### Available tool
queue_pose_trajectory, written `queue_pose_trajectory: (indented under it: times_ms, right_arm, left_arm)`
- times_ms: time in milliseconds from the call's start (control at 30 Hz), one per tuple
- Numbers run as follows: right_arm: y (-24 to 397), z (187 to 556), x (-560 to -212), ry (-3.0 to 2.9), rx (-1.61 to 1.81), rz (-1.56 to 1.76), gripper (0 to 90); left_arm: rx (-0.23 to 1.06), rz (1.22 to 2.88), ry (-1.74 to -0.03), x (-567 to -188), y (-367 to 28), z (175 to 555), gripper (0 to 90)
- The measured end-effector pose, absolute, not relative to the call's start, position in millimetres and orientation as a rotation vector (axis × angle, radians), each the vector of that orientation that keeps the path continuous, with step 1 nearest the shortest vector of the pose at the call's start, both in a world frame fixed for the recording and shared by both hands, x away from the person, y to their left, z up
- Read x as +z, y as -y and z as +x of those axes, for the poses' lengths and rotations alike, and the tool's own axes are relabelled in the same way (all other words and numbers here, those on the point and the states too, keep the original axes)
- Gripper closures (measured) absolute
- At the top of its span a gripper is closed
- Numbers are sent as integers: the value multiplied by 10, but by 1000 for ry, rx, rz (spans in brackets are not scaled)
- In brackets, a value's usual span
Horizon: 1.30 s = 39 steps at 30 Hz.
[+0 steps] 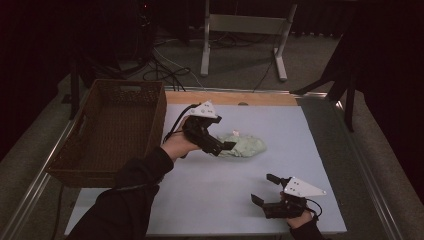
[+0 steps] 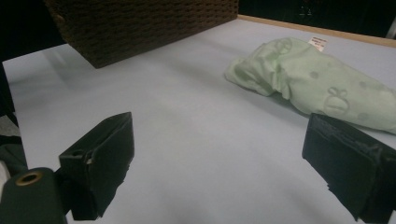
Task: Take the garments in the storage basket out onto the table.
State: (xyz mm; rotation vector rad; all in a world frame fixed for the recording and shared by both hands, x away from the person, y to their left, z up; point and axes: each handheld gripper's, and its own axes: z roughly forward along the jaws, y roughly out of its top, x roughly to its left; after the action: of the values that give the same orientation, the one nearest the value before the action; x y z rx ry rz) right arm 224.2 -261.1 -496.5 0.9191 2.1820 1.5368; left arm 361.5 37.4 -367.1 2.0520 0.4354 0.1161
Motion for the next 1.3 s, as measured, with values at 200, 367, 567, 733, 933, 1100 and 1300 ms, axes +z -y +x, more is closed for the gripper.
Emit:
queue_pose_trajectory:
  times_ms: [200,367,567,733,933,1100,1300]
  right_arm:
    - [2599,2236,-4963,-2187,1537,914,96]
    - [2595,2234,-4966,-2192,1537,910,96]
    - [2594,2220,-4962,-2191,1534,904,96]
    - [2604,2202,-4986,-2195,1501,909,96]
    - [2585,2206,-4997,-2208,1497,899,96]
    - [2587,2204,-4996,-2212,1503,884,96]
    - [2583,2199,-4994,-2215,1513,881,96]
  left_arm:
    - [90,2074,-425,-3883,-405,3473,0]
    - [79,2076,-444,-4045,-428,3417,0]
    - [80,2071,-415,-4288,-470,3306,0]
    - [50,2104,-420,-4482,-554,3173,0]
    - [-10,2141,-417,-4623,-604,2984,0]
    - [-5,2135,-411,-4631,-669,2869,0]
    - [-25,2146,-388,-4716,-759,2721,0]
